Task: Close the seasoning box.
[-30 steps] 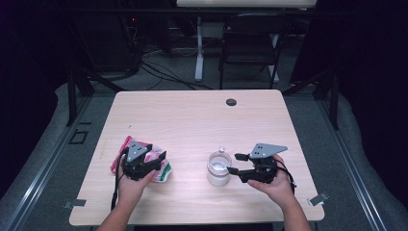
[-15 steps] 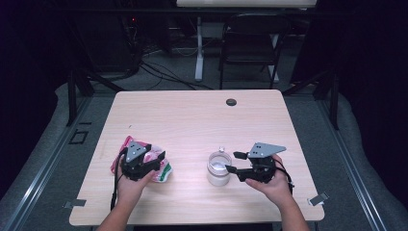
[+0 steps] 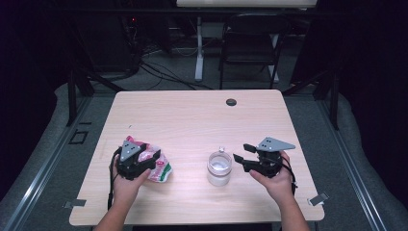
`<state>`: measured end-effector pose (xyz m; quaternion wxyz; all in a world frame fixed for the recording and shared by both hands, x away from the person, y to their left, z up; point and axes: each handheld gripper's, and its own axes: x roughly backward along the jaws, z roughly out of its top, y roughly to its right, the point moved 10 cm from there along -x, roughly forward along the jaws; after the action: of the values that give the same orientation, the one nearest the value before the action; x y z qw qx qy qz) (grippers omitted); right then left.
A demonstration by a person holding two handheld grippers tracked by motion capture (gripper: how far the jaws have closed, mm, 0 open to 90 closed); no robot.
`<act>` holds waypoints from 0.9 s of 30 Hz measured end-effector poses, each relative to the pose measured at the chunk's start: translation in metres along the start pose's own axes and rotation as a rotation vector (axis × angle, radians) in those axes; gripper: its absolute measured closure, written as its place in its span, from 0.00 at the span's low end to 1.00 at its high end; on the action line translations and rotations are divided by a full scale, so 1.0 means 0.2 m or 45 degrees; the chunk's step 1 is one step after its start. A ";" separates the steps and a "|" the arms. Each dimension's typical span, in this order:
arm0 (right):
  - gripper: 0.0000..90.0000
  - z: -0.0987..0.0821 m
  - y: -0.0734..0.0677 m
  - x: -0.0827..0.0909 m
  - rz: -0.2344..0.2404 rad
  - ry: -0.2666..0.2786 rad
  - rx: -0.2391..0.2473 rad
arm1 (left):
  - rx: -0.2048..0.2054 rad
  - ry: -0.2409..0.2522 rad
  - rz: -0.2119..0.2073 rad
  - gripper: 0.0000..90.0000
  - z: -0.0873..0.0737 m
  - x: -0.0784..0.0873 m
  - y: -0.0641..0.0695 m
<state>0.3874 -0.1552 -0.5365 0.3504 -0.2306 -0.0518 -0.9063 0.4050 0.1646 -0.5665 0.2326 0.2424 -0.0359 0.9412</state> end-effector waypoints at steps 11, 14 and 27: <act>0.47 -0.11 0.21 -0.04 -0.158 -0.036 -0.235 | 0.063 -0.043 0.050 0.43 -0.06 0.02 -0.13; 0.47 -0.18 0.27 -0.06 -0.233 -0.088 -0.252 | 0.090 -0.051 0.069 0.43 -0.07 0.02 -0.18; 0.47 -0.31 0.37 -0.11 -0.323 -0.180 -0.340 | 0.165 -0.136 0.137 0.43 -0.16 0.01 -0.31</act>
<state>0.4268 -0.2126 -0.6067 0.1952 -0.3298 0.0157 -0.9235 0.4187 0.2258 -0.5961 0.1632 0.3044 -0.0004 0.9384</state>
